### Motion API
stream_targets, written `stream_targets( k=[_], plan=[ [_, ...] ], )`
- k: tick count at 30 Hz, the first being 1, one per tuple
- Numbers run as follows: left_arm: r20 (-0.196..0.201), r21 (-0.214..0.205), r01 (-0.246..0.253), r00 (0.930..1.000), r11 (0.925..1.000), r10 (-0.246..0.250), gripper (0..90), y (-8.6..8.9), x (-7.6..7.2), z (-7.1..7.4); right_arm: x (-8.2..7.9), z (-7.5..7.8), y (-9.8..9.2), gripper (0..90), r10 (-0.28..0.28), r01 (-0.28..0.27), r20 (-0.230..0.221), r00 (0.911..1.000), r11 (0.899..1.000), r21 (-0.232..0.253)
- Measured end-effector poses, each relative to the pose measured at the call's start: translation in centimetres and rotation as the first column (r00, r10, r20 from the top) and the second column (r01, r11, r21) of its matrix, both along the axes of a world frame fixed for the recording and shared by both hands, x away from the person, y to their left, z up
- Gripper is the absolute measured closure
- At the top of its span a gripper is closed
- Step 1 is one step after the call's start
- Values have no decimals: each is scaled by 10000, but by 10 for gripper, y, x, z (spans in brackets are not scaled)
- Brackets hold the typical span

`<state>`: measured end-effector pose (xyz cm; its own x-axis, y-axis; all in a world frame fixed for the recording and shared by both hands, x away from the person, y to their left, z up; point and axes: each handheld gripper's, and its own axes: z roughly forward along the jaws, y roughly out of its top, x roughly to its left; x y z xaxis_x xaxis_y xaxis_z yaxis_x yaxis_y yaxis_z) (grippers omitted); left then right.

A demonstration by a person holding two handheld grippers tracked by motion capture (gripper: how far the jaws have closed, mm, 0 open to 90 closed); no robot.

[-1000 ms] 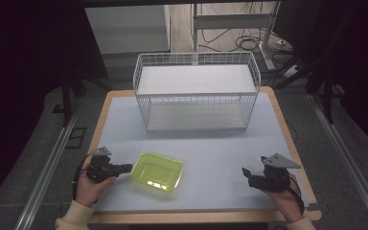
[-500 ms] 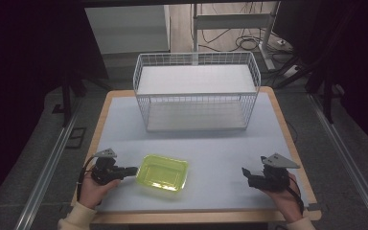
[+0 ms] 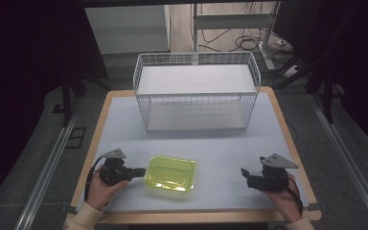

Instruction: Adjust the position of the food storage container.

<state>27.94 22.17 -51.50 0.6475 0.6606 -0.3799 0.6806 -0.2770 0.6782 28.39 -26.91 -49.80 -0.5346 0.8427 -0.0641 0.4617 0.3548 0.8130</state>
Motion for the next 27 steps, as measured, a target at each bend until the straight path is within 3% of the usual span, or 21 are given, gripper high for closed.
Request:
stream_targets(
  k=[13, 15, 27],
  plan=[
    [-157, -20, 387, 9991, 9992, -387, 899, -24, -2, 0, 0, -1, 2, 176, 44, -44, -50, 10000, 10000, -66],
    [-264, -207, 405, 9988, 9990, -410, 899, -32, -1, 1, -1, -1, 2, 176, 55, -55, -48, 10000, 10000, -69],
    [-254, -88, 686, 9973, 9976, -689, 899, -65, 2, 4, -1, -1, 3, 176, 105, -105, -43, 9999, 9999, -68]
  ],
)
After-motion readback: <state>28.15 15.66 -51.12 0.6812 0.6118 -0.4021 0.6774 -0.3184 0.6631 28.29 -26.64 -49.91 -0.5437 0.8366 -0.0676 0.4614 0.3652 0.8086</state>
